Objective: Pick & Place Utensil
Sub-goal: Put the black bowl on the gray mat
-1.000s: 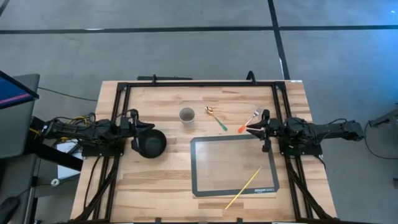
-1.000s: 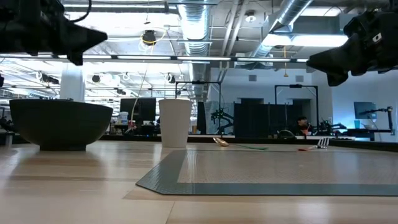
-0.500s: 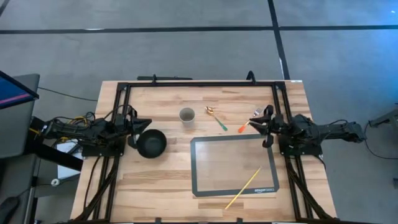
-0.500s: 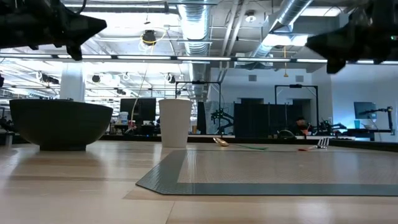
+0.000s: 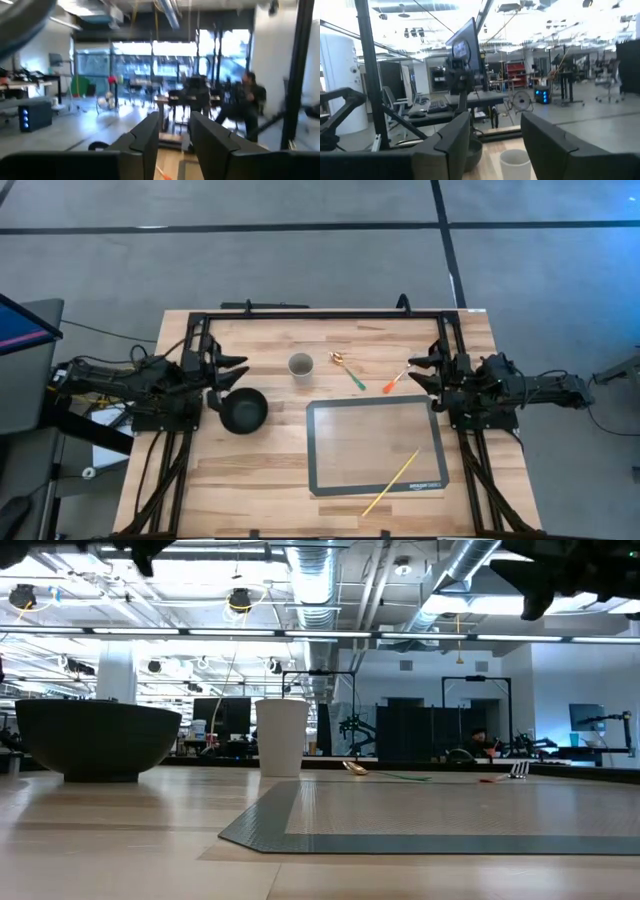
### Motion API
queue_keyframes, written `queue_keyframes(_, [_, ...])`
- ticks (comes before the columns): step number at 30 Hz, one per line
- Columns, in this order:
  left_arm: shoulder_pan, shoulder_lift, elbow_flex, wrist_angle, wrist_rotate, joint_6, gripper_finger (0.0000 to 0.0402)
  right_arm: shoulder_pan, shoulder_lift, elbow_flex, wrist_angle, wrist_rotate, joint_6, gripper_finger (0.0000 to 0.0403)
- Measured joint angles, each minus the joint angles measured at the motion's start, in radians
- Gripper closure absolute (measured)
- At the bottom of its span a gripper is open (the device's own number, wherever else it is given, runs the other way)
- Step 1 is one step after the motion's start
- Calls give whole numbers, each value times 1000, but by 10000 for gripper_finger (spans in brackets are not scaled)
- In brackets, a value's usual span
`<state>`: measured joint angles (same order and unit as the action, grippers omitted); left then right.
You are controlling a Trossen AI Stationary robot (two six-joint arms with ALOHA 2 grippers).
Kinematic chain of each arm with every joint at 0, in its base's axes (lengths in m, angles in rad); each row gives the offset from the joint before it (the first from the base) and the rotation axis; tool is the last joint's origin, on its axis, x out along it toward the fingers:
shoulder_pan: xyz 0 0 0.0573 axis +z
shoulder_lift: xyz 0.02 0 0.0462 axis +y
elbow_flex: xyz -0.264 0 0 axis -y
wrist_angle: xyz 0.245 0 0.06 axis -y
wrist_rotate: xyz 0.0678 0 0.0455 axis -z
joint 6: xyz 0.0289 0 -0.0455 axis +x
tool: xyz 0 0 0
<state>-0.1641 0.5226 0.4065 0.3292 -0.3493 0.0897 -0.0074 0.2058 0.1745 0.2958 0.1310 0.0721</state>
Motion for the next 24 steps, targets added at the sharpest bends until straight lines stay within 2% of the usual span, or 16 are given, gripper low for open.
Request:
queue_keyframes(4, [-50, 167, 177, -350, -17, -110, 288, 0, 5, 1, -4, 0, 5, 220])
queue_keyframes(7, [-110, 309, 289, -603, -27, -271, 295, 0, 5, 1, -6, 0, -1, 218])
queue_keyframes(11, [-202, 492, 381, -838, -16, -520, 298, 0, 5, 1, -39, 0, 1, 220])
queue_keyframes(15, [-286, 629, 398, -951, -6, -769, 297, 0, 5, 2, -72, 0, 5, 226])
queue_keyframes(17, [-321, 683, 398, -969, 33, -856, 297, 0, 5, 2, -80, 0, 5, 228])
queue_keyframes(19, [-348, 727, 398, -973, 64, -907, 297, 0, 5, 2, -80, 0, 4, 231])
queue_keyframes(24, [-366, 798, 398, -993, 66, -933, 297, 0, 5, 2, -79, 0, -1, 235])
